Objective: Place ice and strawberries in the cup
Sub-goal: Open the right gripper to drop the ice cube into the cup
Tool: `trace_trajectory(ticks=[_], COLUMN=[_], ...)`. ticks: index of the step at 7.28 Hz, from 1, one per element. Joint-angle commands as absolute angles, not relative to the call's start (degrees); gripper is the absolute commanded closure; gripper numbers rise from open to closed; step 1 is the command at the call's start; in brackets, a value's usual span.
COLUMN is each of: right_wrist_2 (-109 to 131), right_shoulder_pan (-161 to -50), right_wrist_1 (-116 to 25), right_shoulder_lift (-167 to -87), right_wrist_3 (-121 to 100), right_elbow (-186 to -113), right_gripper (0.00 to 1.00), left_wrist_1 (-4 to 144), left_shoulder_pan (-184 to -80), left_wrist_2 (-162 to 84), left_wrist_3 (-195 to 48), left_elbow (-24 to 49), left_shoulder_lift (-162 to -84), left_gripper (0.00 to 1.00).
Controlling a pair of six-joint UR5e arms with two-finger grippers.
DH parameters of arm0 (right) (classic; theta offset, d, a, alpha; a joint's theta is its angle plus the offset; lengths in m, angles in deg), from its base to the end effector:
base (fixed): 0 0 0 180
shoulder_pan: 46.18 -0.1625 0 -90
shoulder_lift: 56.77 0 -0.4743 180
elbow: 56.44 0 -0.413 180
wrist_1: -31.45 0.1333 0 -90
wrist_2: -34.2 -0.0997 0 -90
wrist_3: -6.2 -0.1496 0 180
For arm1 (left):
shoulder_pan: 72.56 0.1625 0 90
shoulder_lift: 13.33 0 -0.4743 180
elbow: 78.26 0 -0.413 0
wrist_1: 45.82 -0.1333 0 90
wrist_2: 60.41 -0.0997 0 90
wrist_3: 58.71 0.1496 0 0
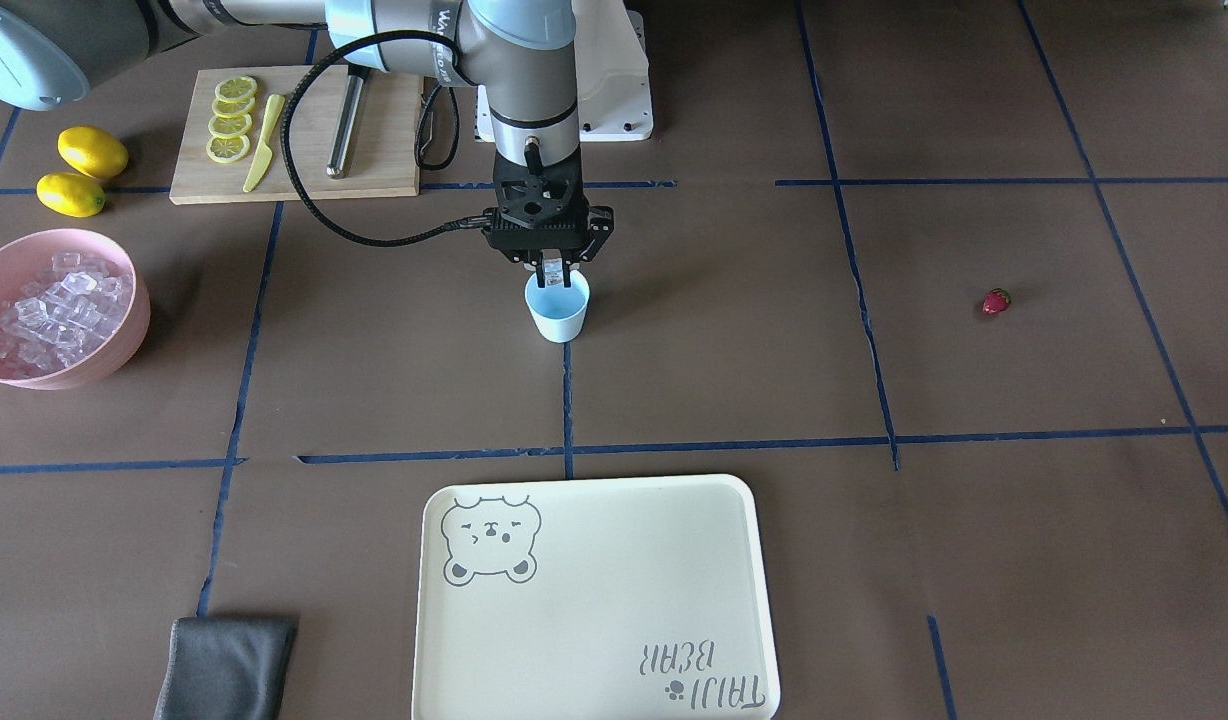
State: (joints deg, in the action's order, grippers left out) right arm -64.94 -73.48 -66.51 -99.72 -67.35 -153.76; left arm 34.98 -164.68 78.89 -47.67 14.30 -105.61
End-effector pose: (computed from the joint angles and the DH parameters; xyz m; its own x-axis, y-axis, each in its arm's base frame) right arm -0.6282 -0.4475 0.1796 0.6869 0.0399 0.7257 -0.1627 0.9816 0.1001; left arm -0.0392 -0.5213 0.7064 0.6446 0.1106 -0.7565 -0.0882 0.9936 0.0701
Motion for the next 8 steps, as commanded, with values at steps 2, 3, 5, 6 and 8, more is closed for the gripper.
trace_trajectory(ticks=[2, 3, 5, 6, 8], right_wrist_2=[-64.5, -64.24, -64.15, -64.15, -64.76], right_shoulder_pan=[-72.19, -72.11, -72.19, -72.28, -73.85], right_wrist_1=[-66.64, -66.64, -66.64, -66.64, -66.72], right_shoulder_lift=[-100.37, -100.54, -100.28, -100.19, -100.1], right_wrist_3=[-67.01, -66.57, -66.48, -66.48, -66.05], right_elbow=[-153.74, -153.74, -154.0, -154.09, -154.44], right_gripper=[0.91, 0.08, 0.01, 0.01, 0.01], left_wrist_1=[35.04, 35.04, 35.04, 35.04, 35.04], left_shoulder_pan=[-164.67, -164.67, -164.67, -164.67, -164.67], left_wrist_2=[78.89, 78.89, 78.89, 78.89, 78.89], left_wrist_3=[-47.72, -47.73, -47.73, -47.73, -47.73], left_elbow=[14.38, 14.38, 14.38, 14.38, 14.38], left_shoulder_lift=[-105.7, -105.61, -105.7, -105.7, -105.7], left_gripper=[0.0, 0.0, 0.0, 0.0, 0.0])
